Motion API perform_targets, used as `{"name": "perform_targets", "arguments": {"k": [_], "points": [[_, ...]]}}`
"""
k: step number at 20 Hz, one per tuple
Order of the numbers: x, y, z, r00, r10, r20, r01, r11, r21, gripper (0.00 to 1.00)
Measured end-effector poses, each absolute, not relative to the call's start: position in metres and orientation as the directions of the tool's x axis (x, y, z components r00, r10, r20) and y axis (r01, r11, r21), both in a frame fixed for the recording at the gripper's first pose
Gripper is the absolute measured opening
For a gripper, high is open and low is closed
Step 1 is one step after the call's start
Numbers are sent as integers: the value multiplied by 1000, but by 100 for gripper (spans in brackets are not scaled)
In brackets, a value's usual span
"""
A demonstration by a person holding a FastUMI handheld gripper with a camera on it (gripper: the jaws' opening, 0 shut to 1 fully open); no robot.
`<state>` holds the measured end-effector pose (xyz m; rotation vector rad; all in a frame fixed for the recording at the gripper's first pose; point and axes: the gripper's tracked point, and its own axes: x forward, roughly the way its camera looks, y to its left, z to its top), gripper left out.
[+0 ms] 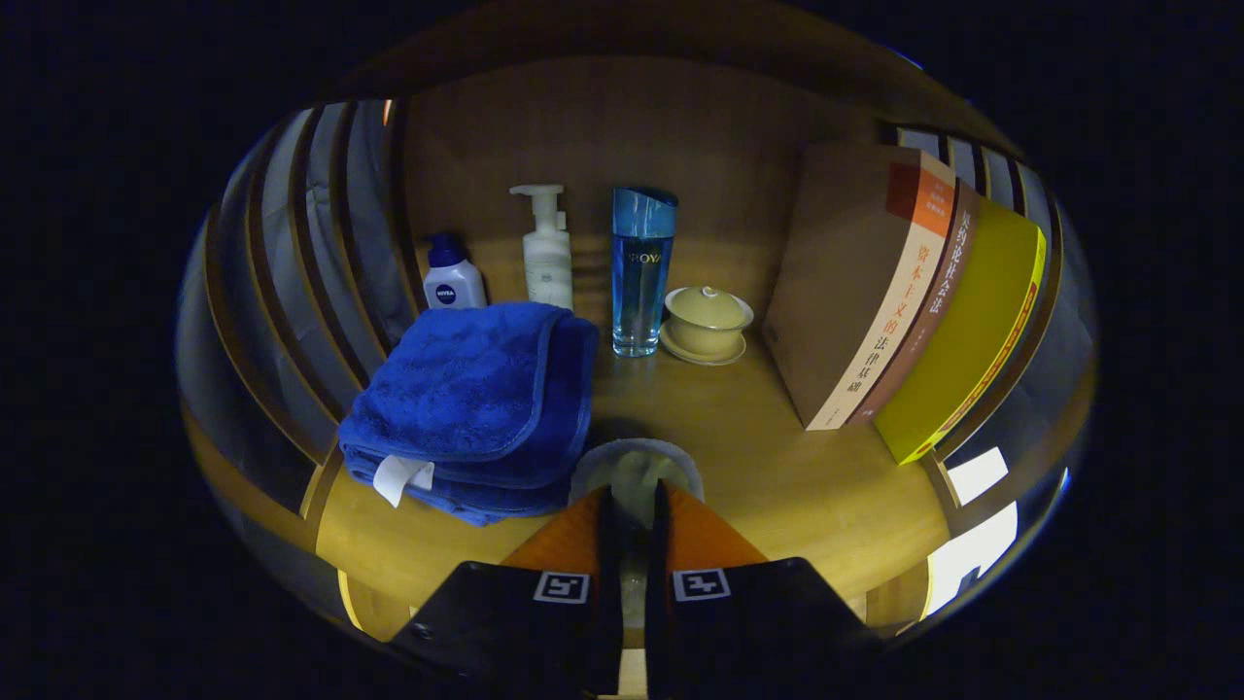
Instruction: Pull open the drawer, take out the items inside it, and place them on the countertop above the cabinet.
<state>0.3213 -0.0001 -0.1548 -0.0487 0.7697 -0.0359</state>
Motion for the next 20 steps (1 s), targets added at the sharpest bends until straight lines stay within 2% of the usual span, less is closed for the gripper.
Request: {"name": "perform_targets", "arguments": {"k": [3, 8, 12, 13, 15, 16, 20], "points": [[317, -6, -155, 712, -69, -699, 37, 997, -61, 23], [310, -2, -156, 707, -72, -704, 8, 996, -93, 24], [307, 1, -157, 695, -60, -717, 2, 997, -82, 31], [305, 4, -158, 694, -52, -718, -2, 997, -75, 45], [305, 4, -155, 700, -51, -713, -1, 997, -72, 59], [303, 5, -154, 701, -48, -712, -4, 997, -71, 63], [300, 5, -148, 706, -43, -707, -1, 998, -62, 92]]}}
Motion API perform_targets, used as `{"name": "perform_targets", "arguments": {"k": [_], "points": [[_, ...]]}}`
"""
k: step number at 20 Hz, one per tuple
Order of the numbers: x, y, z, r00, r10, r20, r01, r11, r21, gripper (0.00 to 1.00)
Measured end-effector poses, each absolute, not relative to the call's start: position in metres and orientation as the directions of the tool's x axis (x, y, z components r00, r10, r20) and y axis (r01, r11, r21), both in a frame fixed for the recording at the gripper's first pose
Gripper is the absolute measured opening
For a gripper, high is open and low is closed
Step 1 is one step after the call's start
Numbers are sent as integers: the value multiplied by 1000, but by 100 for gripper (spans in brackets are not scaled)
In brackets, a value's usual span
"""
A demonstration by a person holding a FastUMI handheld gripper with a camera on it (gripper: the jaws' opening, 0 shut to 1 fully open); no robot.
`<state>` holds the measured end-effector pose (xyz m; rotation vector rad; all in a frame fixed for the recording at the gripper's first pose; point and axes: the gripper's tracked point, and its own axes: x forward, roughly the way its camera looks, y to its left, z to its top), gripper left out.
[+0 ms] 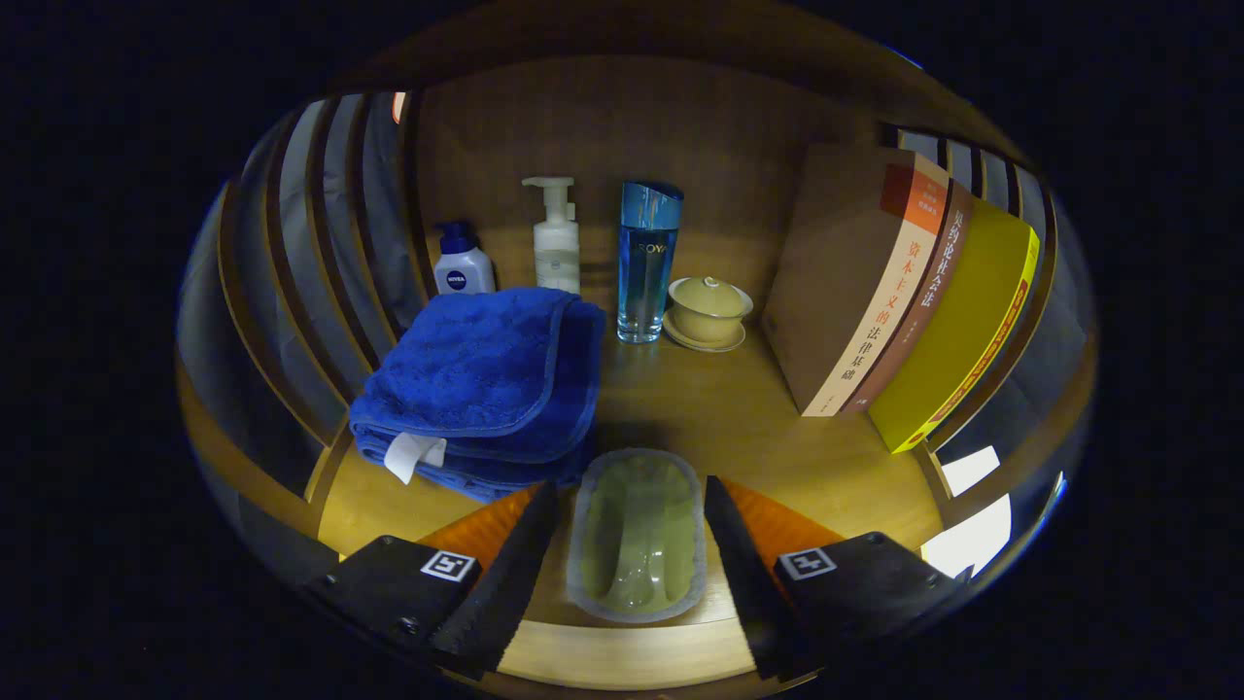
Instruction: Pull open the drawer, take out the items inside it, and place them on the countertop above the cabinet.
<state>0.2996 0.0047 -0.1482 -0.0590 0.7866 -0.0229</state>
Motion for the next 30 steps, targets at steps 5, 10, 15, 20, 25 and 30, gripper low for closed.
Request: {"name": "perform_targets", "arguments": {"k": [5, 10, 15, 20, 25, 30], "points": [[288, 6, -120, 753, -13, -658, 9, 1000, -8, 99], [255, 26, -47, 855, 60, -516, -67, 998, 6, 99], [203, 54, 13, 917, 142, -373, -152, 988, 3, 99], [143, 65, 33, 946, 179, -270, -177, 984, 32, 99], [93, 45, 22, 972, 135, -192, -129, 991, 47, 99], [43, 34, -2, 985, 104, -137, -103, 995, 9, 99]]}}
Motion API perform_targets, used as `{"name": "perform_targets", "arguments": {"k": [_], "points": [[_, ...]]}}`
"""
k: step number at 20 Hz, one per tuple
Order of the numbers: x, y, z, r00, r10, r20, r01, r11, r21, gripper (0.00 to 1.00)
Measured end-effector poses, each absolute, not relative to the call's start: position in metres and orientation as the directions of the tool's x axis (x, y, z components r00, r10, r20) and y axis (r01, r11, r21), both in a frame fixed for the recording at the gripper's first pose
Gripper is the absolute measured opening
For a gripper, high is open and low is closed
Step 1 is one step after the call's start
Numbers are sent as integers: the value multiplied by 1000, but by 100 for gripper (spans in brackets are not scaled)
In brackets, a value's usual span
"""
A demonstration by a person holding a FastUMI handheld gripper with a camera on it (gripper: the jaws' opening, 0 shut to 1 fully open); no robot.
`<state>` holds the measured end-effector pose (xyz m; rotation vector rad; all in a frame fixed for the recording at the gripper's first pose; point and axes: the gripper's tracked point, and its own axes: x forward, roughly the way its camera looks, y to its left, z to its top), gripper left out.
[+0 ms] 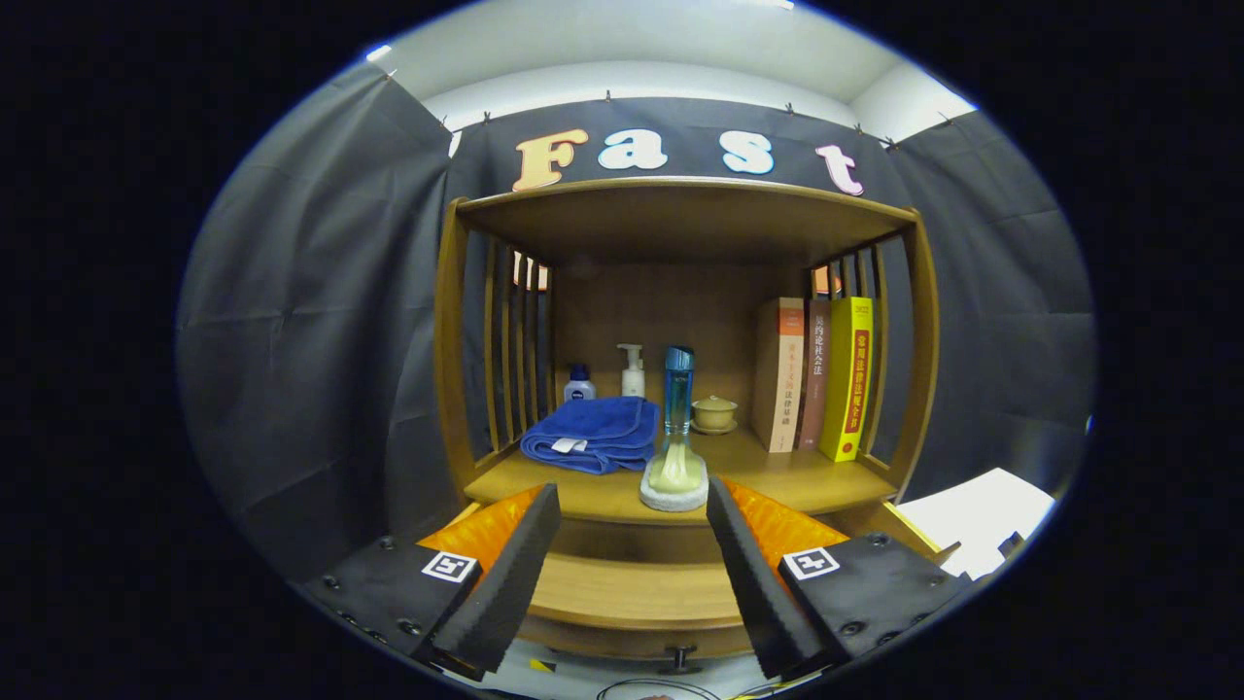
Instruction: Pull open the drawer, take out the items inside it, and place them on the countertop above the cabinet.
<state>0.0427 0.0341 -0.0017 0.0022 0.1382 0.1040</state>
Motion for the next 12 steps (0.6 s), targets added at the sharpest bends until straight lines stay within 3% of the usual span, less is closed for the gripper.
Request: {"name": "perform_targets", "arguments": {"k": [12], "points": [[-1, 3, -24, 996, 9, -91, -5, 999, 47, 98]]}}
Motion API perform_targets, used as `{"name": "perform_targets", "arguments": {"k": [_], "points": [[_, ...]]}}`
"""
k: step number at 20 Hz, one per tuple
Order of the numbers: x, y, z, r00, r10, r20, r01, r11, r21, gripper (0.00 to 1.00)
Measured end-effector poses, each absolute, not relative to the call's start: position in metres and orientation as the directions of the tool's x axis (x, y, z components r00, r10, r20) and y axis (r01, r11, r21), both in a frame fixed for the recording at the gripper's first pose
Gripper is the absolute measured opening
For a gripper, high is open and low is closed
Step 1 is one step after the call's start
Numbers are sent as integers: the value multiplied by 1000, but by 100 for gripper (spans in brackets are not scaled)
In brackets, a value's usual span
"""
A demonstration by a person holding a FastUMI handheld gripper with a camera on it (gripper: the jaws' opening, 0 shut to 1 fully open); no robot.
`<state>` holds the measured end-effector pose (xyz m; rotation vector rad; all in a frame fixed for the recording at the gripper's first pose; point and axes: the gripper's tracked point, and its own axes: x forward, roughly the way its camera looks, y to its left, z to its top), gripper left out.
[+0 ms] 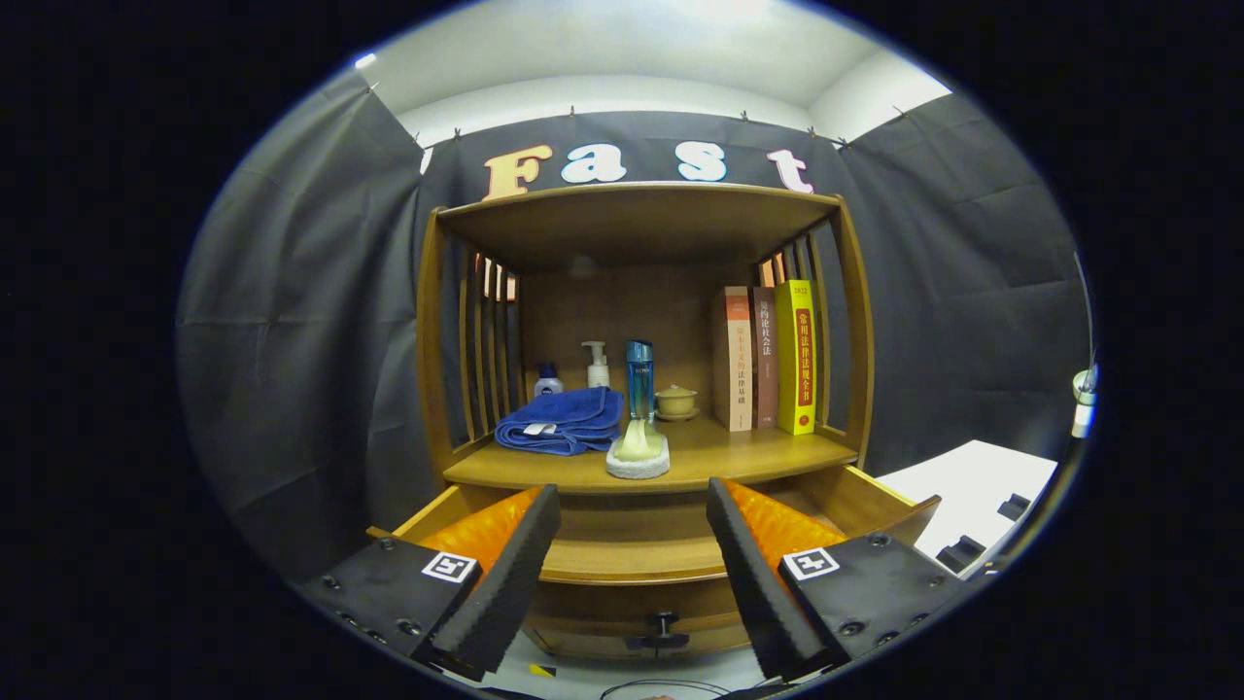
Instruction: Pull open the drawer, take out the items inside it, and place them on the countertop above the cabinet.
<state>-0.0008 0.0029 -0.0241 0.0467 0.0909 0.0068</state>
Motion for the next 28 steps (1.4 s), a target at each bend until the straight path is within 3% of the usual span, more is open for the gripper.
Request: {"name": "perform_targets", "arguments": {"k": [14, 21, 28], "points": [[-30, 0, -92, 997, -25, -73, 27, 999, 31, 98], [-45, 13, -130, 998, 33, -61, -30, 998, 48, 97], [-39, 5, -186, 989, 39, -142, -34, 999, 36, 97]]}}
